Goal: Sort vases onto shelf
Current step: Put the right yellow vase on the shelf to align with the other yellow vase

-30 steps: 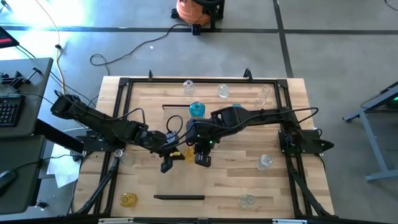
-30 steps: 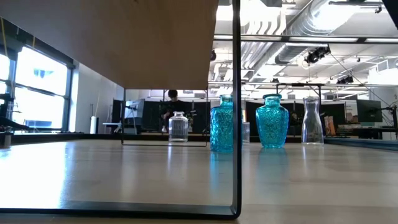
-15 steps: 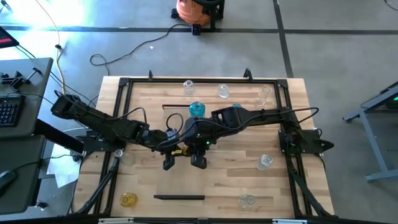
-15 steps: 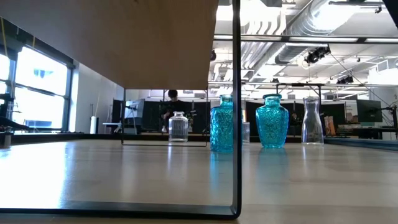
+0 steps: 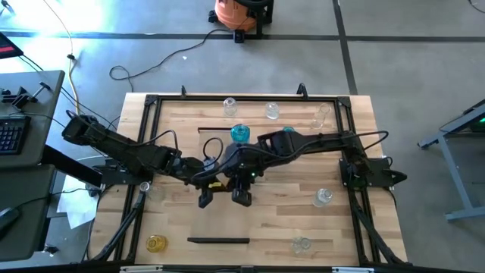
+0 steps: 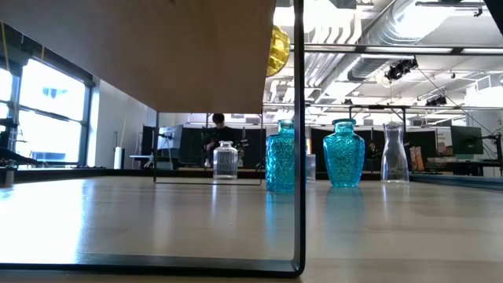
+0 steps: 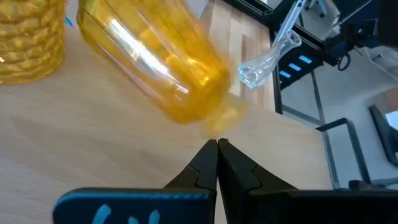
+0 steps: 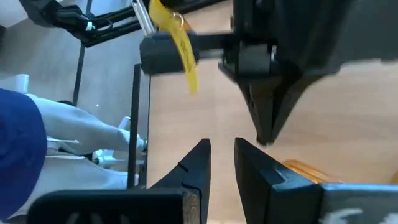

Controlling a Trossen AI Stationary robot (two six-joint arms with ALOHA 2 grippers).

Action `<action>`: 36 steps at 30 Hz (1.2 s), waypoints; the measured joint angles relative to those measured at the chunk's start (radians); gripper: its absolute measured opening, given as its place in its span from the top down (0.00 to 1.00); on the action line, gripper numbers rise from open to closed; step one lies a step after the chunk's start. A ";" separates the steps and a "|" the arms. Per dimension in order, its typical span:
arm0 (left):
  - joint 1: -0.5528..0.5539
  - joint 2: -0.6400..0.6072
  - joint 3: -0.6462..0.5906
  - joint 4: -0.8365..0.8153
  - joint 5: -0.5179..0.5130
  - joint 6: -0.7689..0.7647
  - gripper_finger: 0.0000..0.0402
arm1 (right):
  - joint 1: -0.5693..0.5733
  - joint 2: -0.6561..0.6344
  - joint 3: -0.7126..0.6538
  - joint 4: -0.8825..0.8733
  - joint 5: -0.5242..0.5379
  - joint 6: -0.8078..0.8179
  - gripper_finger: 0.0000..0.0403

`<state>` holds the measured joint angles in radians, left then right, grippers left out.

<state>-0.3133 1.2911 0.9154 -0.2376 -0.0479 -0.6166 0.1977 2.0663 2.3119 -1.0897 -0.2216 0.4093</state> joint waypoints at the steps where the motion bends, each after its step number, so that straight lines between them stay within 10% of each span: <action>1: -0.001 0.000 0.000 -0.002 0.005 0.000 1.00 | 0.005 0.000 0.000 -0.019 0.000 0.010 0.87; 10: -0.008 0.000 0.000 -0.023 0.014 -0.010 1.00 | 0.104 0.000 -0.002 -0.483 0.208 0.109 0.87; 36: -0.007 -0.001 0.000 -0.019 0.015 0.002 1.00 | 0.062 0.015 -0.209 -0.406 0.431 0.101 1.00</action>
<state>-0.3199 1.2903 0.9154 -0.2562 -0.0334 -0.6145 0.2600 2.0817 2.1029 -1.4956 0.2094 0.5102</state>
